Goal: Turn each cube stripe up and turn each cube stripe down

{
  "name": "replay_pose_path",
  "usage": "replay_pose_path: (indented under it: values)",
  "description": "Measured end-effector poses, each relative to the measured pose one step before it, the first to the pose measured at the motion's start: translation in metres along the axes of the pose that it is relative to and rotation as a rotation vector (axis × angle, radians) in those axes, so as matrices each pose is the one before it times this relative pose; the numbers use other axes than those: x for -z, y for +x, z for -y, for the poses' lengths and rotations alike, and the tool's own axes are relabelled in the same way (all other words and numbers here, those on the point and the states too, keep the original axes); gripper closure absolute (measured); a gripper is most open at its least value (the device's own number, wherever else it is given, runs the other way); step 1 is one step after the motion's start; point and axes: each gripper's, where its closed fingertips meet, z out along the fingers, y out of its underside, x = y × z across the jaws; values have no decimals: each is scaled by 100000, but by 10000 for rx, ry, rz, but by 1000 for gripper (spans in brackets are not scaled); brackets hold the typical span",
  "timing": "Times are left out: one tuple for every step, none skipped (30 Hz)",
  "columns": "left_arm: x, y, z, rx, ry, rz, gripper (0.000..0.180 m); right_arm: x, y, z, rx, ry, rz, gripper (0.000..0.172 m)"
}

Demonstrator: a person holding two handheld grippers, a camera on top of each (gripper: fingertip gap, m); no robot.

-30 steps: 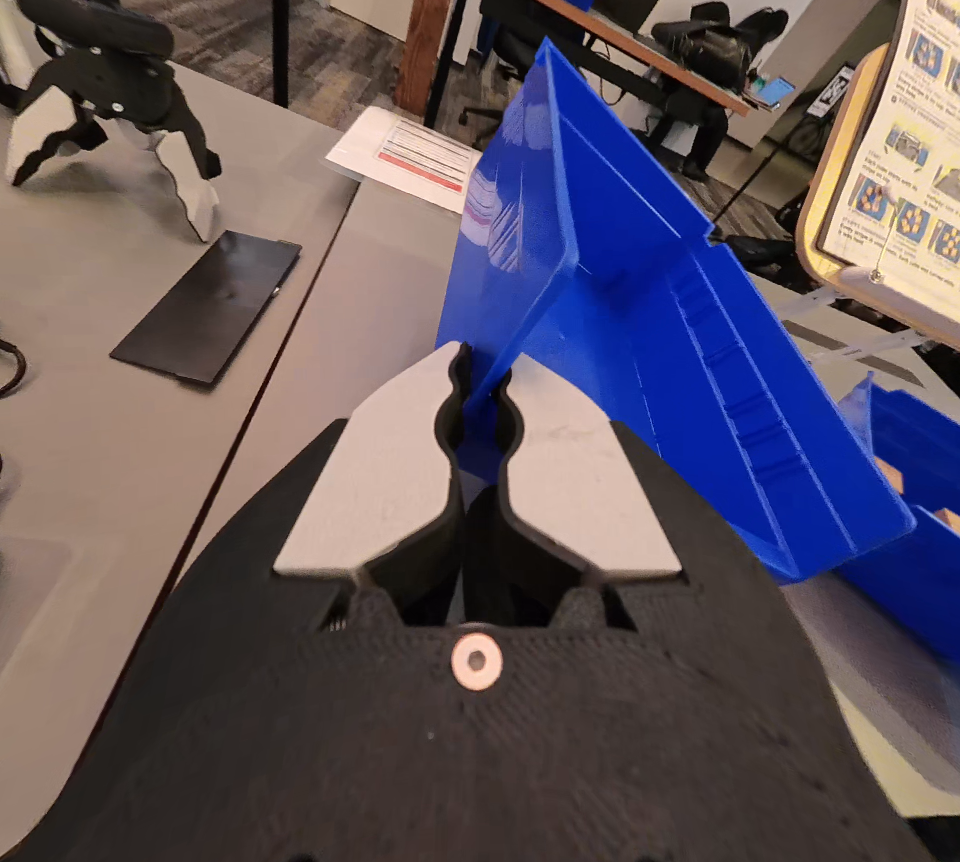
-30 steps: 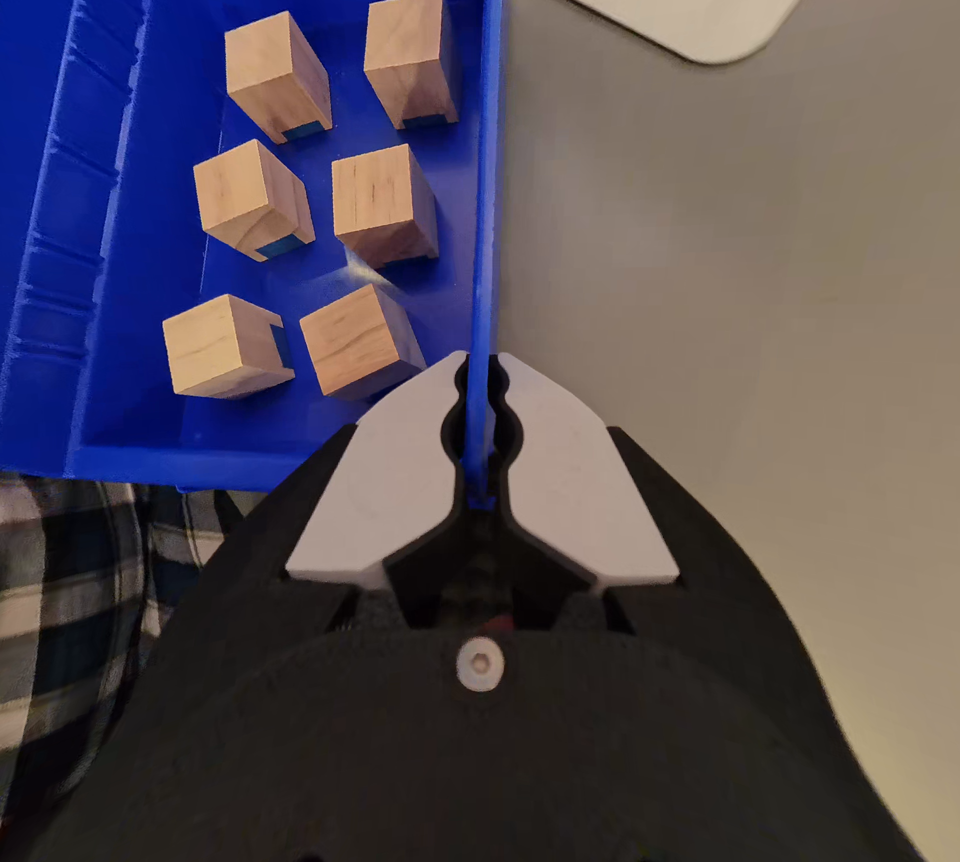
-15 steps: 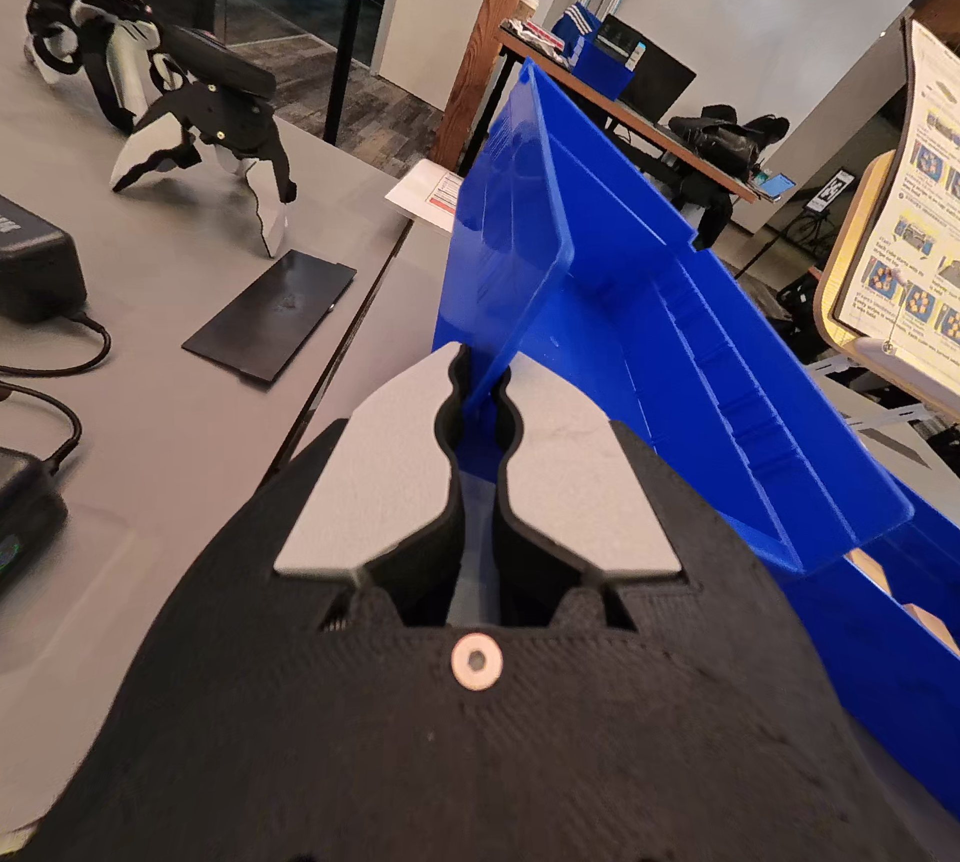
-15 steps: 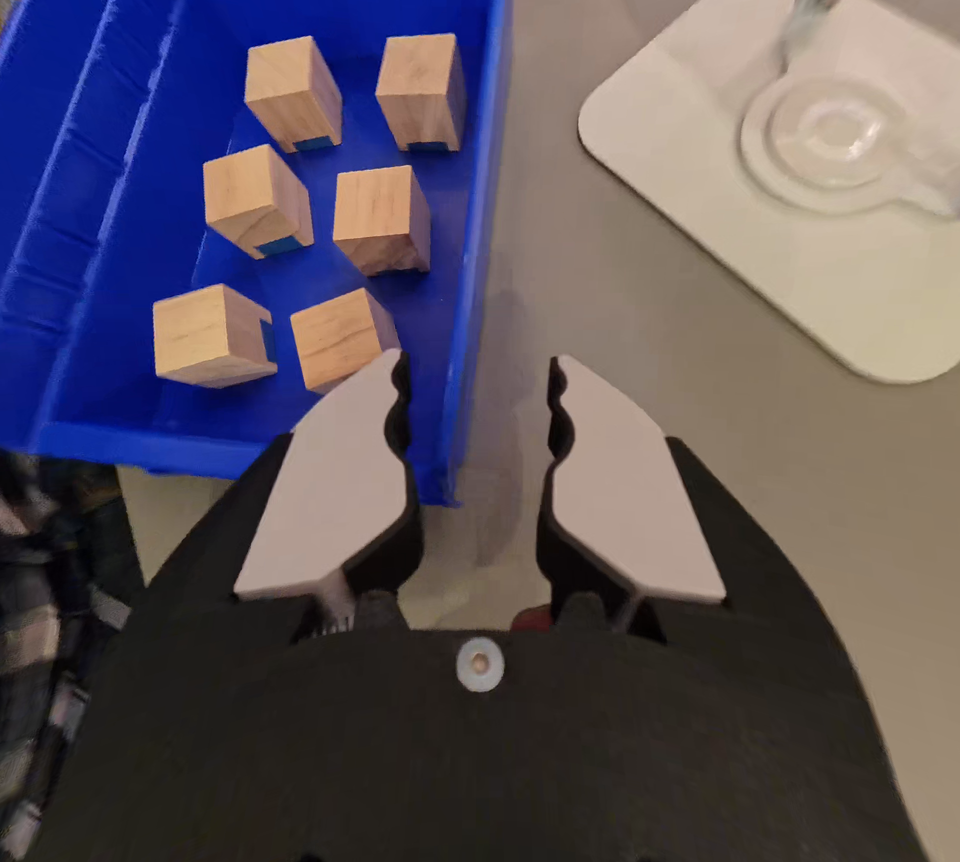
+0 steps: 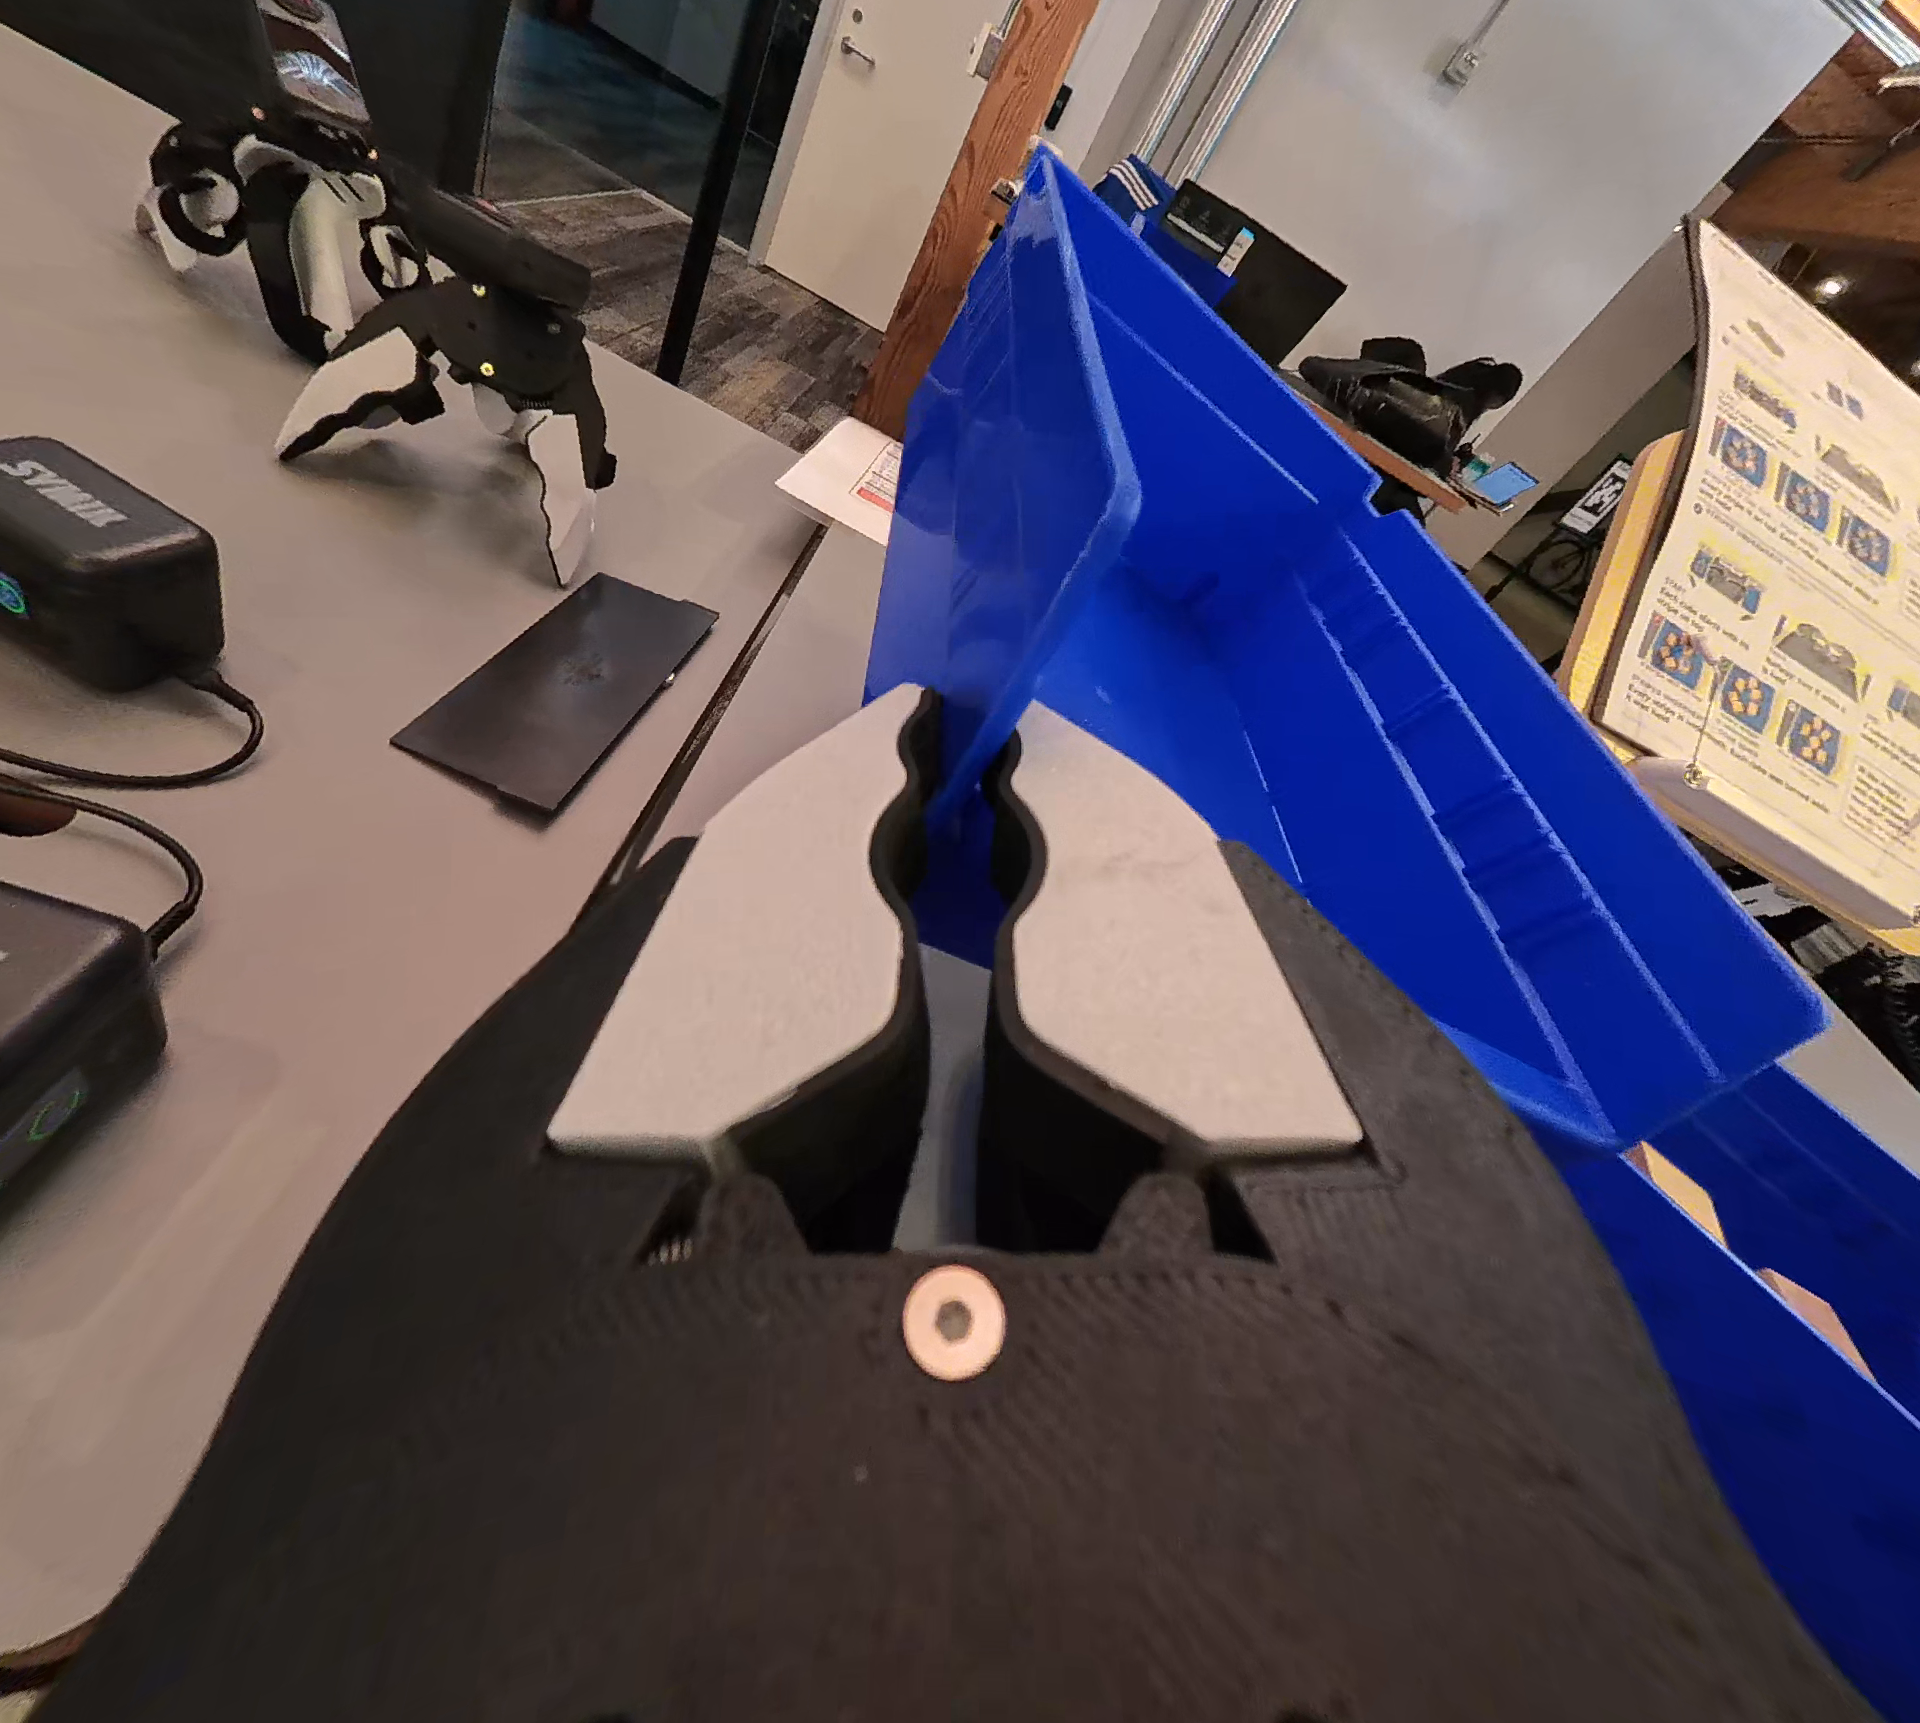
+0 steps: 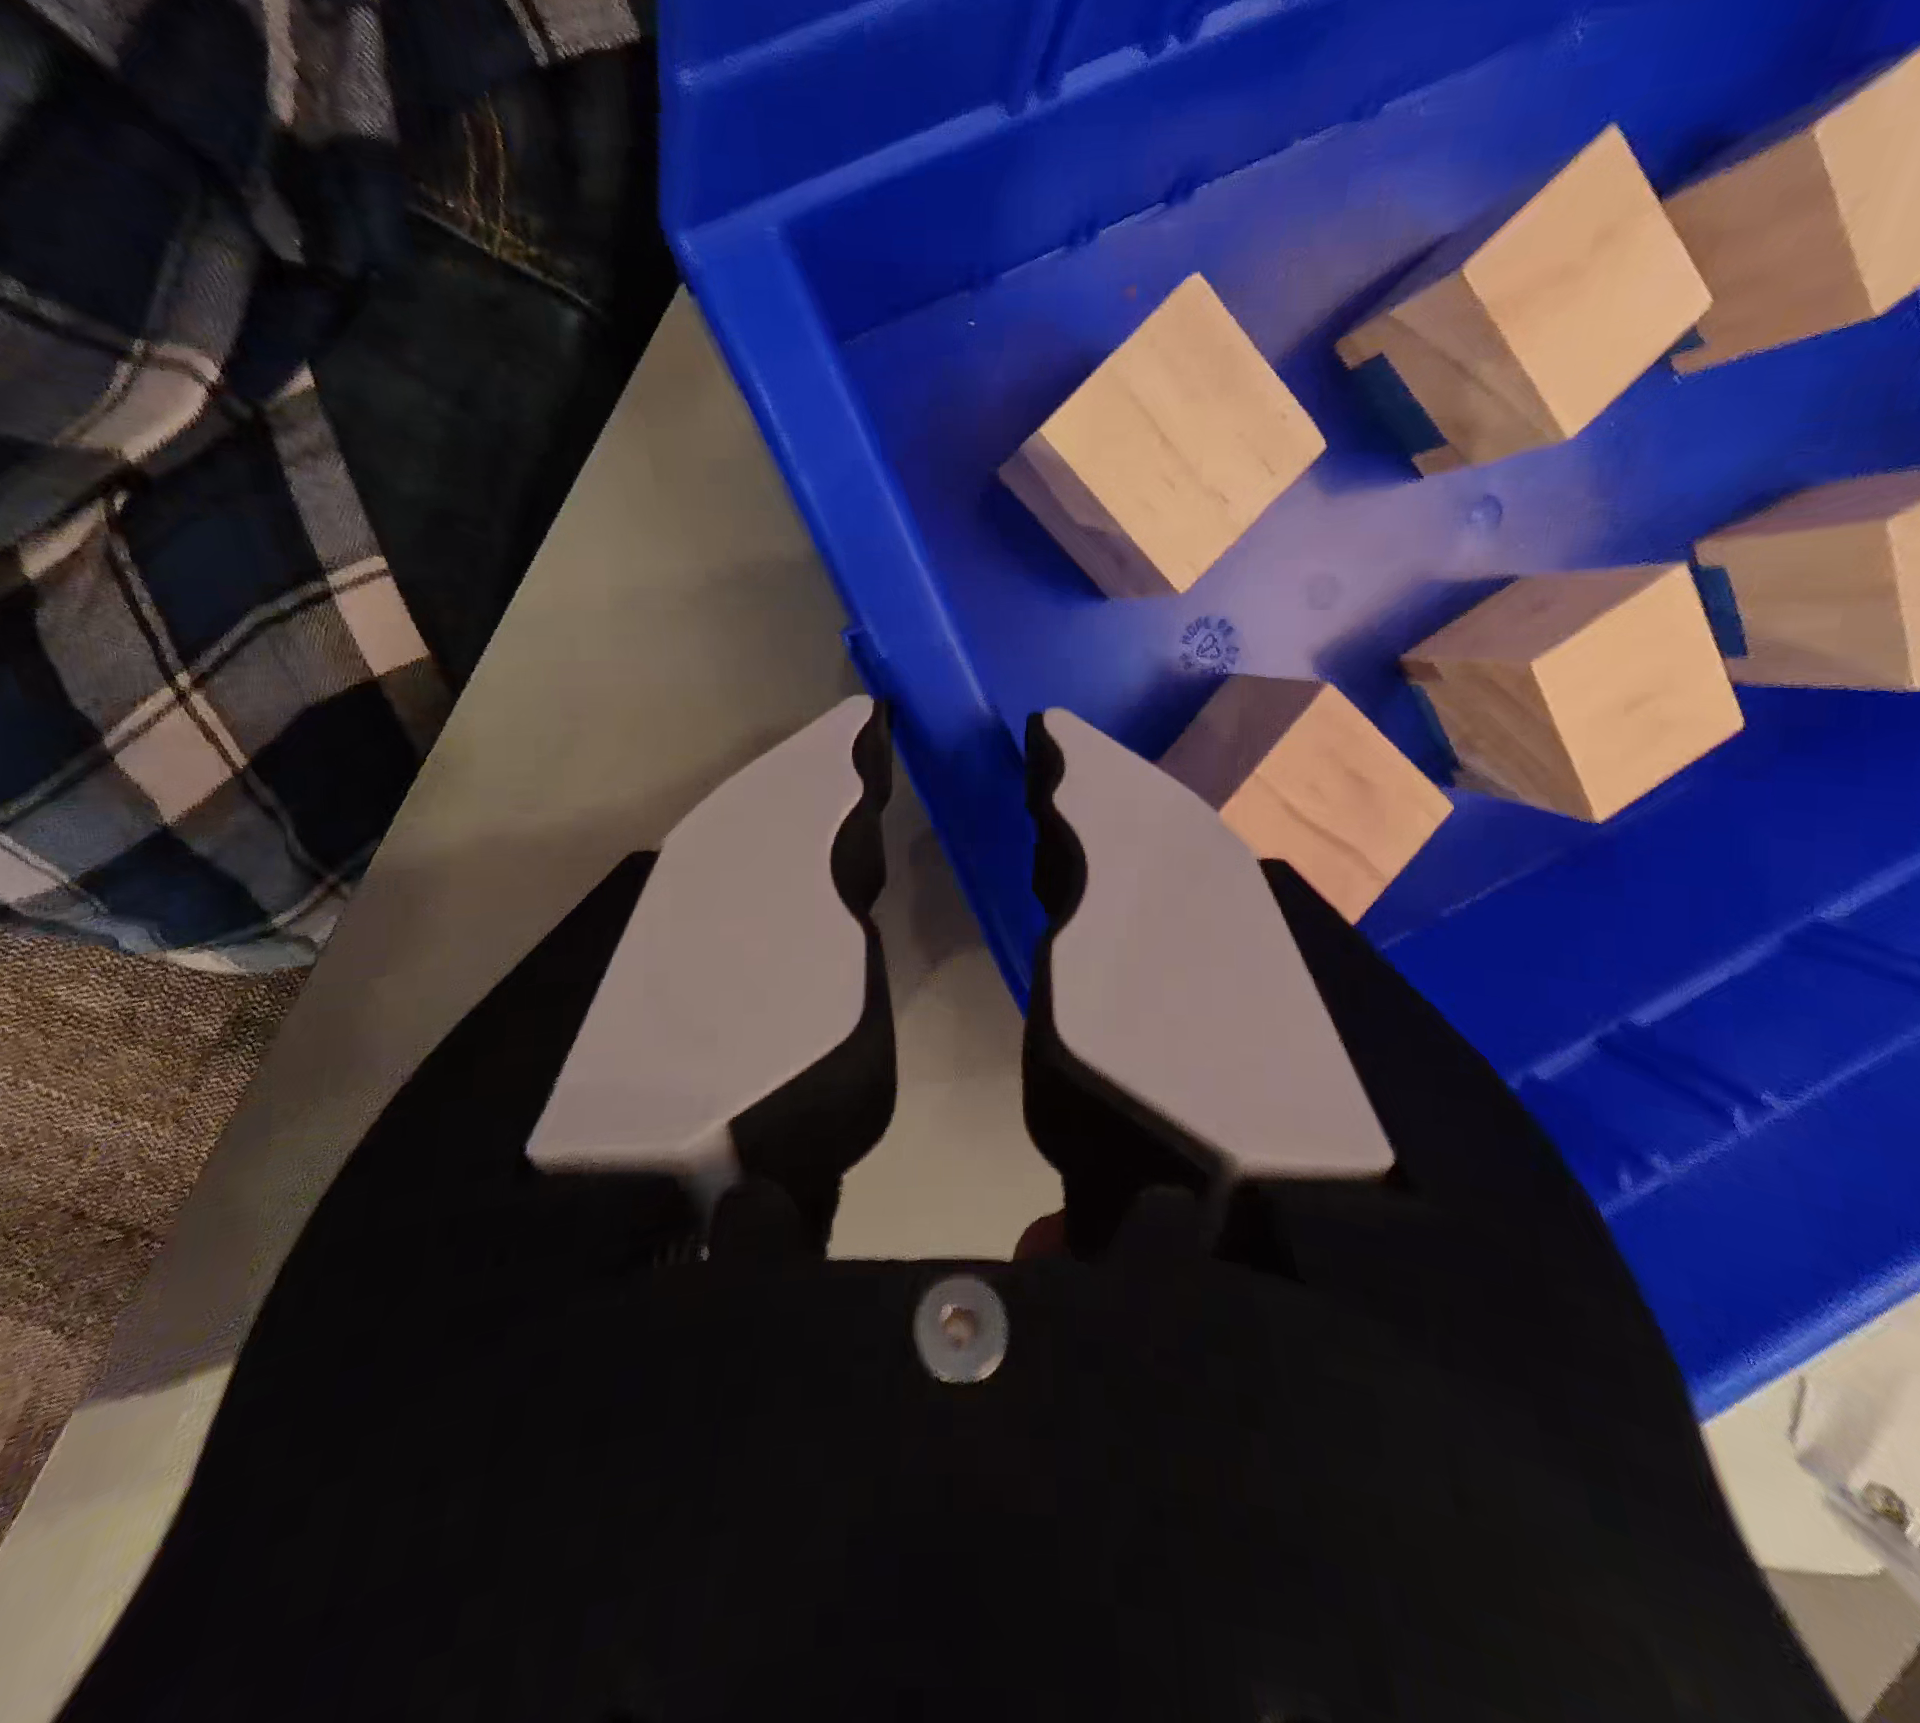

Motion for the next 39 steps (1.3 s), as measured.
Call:
replay_pose_path:
  values:
    - [141, -51, 232, -21, 78, 22, 174, -179, 72, 300, 34, 29, 94, 147]
    - [132, -96, 249, -11, 82, 30, 174, -151, 170, 292, -8, 12, 49, 148]
    - [152, -117, 307, -14, 120, 25, 174, -192, 285, 314, -17, 42, -12, 148]
    - [151, -142, 306, -12, 113, 22, 174, -223, 367, 344, 0, 83, -13, 149]
    - [158, -162, 301, 26, 103, 15, 174, -240, 435, 361, 45, 79, 38, 149]
    - [162, -188, 259, 46, 85, 12, 174, -274, 613, 349, -50, 18, 54, 149]
    - [197, -213, 240, 44, 89, 15, 174, -333, 934, 375, -108, -55, -47, 150]
    - [203, -205, 221, 26, 86, 26, 174, -424, 1158, 477, -20, -46, -166, 150]
    - [193, -234, 187, 25, 65, 30, 174, -476, 1142, 610, -41, 11, -53, 151]
    - [177, -230, 180, 33, 55, 27, 174, -532, 1216, 658, -180, 36, 30, 151]
    - [188, -255, 170, 33, 65, 32, 174, -550, 1576, 592, -188, -24, -157, 151]
    - [171, -261, 152, 27, 61, 39, 174, -581, 1700, 572, -141, -23, -238, 151]
    - [151, -251, 131, 34, 62, 36, 174, -594, 1657, 570, -258, -2, -108, 151]
    - [121, -235, 112, 41, 60, 23, 174, -607, 1654, 578, -266, -29, -66, 151]
    - [99, -226, 89, 53, 59, 7, 174, -656, 1752, 676, -204, -9, -165, 151]
    - [84, -206, 70, 60, 54, 2, 174, -730, 1754, 810, -320, 34, -172, 151]
    - [39, -192, 69, 55, 49, -2, 174, -771, 1701, 854, -478, -11, -90, 151]
    - [39, -173, 56, 39, 43, -1, 174, -763, 1694, 905, -422, -59, -153, 151]
    - [39, -188, 76, 32, 40, 8, 174, -814, 1676, 1011, -345, -11, -284, 151]
    - [42, -170, 62, 15, 31, 20, 174, -844, 1567, 1053, -432, -11, -273, 151]
    - [46, -163, 59, -3, 34, 28, 174, -808, 1354, 1048, -477, -60, -198, 151]
    - [58, -178, 66, -4, 27, 35, 174, -785, 1183, 1060, -429, -60, -196, 151]
    - [67, -180, 60, 17, 24, 36, 174, -764, 1047, 1080, -352, -28, -230, 151]
    - [55, -145, 30, 16, 21, 26, 174, -738, 937, 1026, -333, -23, -214, 151]
    - [47, -120, 18, 24, 19, 9, 174, -671, 807, 956, -389, -17, -159, 151]
    - [40, -120, 13, 34, 16, 16, 174, -606, 677, 865, -398, -7, -136, 151]
    - [24, -88, -20, 33, 8, 21, 174, -523, 599, 744, -264, -22, -175, 151]
    - [1, -27, -30, 29, 8, -2, 174, -469, 566, 650, -259, 3, -171, 151]
    - [-33, 113, -18, 41, 24, -75, 173, -419, 483, 574, -222, 16, -138, 151]
    - [-45, 255, 133, 161, 109, -166, 172, -329, 399, 457, -108, 34, -124, 151]
    - [-2, 180, 245, 165, 180, -95, 171, -220, 301, 307, -106, 65, -58, 151]
    - [-1, 202, 139, 14, 50, -62, 171, -17, 129, 169, -116, 68, 52, 151]
    - [-25, 256, 9, -119, -93, -15, 170, 352, -12, 345, -100, 297, 122, 144]
    - [-43, 256, -52, -211, -134, 45, 170, 780, 145, 471, -150, 496, -84, 130]
    - [-97, 247, -168, -327, -187, 74, 169, 1086, 59, 441, -148, 438, -87, 128]
    - [-187, 104, -388, -435, -274, 144, 169, 1269, -206, 445, -144, 366, 39, 128]
    - [-281, -21, -606, -311, -277, 165, 169, 1300, -561, 542, -171, 407, 215, 131]
    - [-392, -105, -838, -172, -248, 114, 169, 1225, -1096, 640, -296, 480, 485, 135]
    - [-411, -76, -921, -83, -212, 21, 169, 990, -1620, 601, -402, 473, 700, 137]
